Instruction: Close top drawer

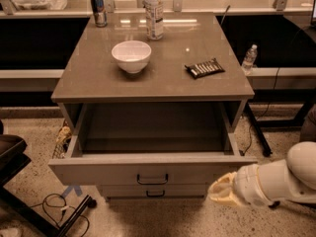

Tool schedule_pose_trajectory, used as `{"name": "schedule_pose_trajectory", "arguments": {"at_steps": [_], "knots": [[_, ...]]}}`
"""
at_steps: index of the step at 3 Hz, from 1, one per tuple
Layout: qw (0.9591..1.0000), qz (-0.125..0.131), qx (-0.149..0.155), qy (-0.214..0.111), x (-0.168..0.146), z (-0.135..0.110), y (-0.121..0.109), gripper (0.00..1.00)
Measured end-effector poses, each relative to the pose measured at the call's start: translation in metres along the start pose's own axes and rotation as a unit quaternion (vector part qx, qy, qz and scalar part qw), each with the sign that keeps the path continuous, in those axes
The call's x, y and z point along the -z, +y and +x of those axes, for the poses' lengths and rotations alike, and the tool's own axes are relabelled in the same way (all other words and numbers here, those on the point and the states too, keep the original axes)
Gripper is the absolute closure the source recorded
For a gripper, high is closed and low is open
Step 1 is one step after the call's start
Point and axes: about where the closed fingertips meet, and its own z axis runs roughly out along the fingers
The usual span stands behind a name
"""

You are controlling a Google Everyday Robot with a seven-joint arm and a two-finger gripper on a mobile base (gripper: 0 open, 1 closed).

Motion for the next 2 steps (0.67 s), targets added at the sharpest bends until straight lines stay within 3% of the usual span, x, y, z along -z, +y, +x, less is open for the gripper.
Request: {"name": "schedule_pose_trajectory", "arguments": {"at_steps": [2], "knots": [[0.9997,0.008,0.022,-0.012,-0.016,-0.022,-0.074,1.00]]}}
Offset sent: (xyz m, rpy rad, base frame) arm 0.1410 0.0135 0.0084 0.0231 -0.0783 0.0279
